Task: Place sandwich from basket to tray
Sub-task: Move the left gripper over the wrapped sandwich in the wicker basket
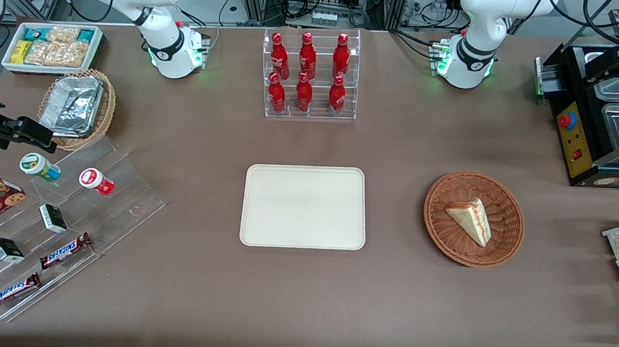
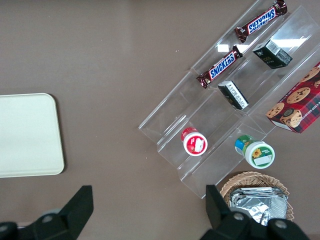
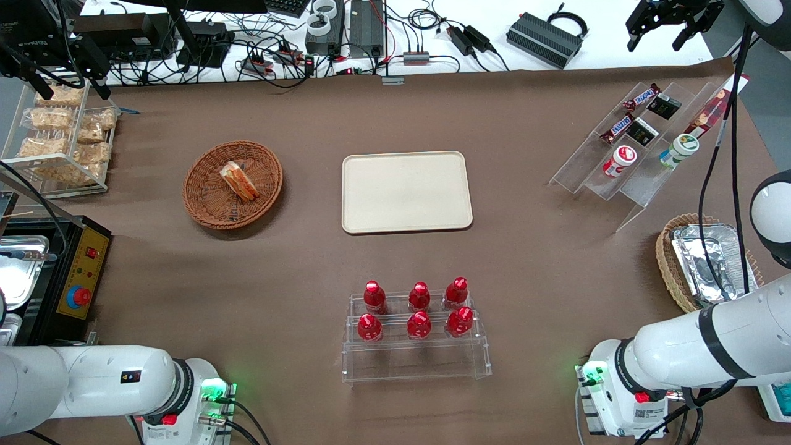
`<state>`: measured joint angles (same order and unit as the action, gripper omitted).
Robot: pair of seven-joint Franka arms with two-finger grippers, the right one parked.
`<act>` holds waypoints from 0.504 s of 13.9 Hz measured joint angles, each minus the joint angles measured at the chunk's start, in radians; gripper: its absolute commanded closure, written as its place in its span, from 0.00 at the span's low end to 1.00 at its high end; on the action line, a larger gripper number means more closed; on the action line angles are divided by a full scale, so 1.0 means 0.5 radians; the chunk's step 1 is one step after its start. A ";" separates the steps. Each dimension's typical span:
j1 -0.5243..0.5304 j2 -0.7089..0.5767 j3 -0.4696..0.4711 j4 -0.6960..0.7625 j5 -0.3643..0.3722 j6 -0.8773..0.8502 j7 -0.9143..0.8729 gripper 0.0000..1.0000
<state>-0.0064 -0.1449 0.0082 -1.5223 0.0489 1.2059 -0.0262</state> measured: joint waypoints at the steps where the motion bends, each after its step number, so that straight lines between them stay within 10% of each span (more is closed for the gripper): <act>1: 0.000 0.000 0.003 0.000 0.000 0.000 0.000 0.00; 7: 0.000 0.116 0.010 -0.027 0.016 0.135 -0.007 0.00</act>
<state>-0.0064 -0.0868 0.0133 -1.5358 0.0567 1.2736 -0.0298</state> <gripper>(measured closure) 0.000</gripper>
